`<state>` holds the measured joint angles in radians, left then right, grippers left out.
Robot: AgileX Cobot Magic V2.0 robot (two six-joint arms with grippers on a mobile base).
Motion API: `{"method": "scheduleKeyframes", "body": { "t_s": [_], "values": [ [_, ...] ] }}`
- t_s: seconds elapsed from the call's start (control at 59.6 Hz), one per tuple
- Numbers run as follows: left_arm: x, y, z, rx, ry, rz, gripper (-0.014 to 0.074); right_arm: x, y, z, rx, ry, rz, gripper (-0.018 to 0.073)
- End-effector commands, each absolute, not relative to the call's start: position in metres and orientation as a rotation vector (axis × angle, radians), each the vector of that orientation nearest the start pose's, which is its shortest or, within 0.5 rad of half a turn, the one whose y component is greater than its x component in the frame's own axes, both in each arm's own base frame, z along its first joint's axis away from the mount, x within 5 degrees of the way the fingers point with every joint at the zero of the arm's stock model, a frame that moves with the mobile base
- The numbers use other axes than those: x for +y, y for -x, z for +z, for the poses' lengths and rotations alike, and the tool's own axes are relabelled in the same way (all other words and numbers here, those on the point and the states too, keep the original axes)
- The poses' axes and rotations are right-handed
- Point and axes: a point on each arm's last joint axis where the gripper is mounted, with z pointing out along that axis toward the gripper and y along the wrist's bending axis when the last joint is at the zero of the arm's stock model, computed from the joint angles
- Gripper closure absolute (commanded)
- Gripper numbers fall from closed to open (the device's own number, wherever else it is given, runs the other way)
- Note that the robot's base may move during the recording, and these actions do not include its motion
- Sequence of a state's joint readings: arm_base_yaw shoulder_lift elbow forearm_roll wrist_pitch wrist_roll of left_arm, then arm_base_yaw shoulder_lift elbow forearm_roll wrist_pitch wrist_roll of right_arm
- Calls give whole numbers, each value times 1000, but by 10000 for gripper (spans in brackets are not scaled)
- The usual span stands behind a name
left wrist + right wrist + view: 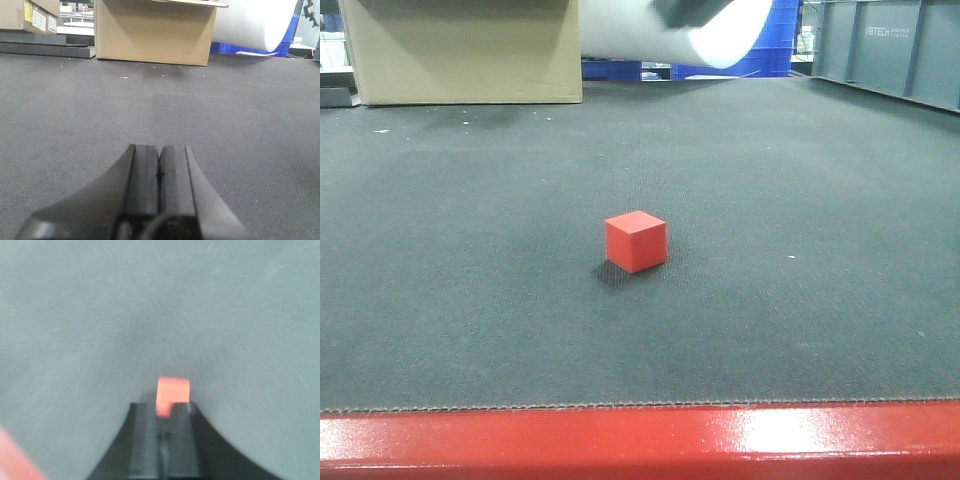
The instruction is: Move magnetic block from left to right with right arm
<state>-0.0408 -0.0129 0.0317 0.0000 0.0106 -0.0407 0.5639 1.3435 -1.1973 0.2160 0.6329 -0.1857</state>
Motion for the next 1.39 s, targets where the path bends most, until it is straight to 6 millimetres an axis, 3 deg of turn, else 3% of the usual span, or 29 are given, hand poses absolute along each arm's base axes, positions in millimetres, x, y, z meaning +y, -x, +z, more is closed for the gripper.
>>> {"method": "scheduleKeyframes", "body": {
  "t_s": [0.0,0.453,0.671,0.822,1.224,1.375],
  "values": [
    [-2,-55,208,1419,6,-72,713,150,-219,372,2020,623,477,496],
    [-2,-55,208,1419,6,-72,712,78,-105,334,1802,458,598,496],
    [-2,-55,208,1419,6,-72,713,53,-66,341,1624,428,626,496],
    [-2,-55,208,1419,6,-72,713,45,-55,347,1549,410,636,496],
    [-2,-55,208,1419,6,-72,712,45,-54,347,1546,410,636,496],
    [-2,-55,208,1419,6,-72,713,43,-57,345,1510,430,554,496]
  ]
}}
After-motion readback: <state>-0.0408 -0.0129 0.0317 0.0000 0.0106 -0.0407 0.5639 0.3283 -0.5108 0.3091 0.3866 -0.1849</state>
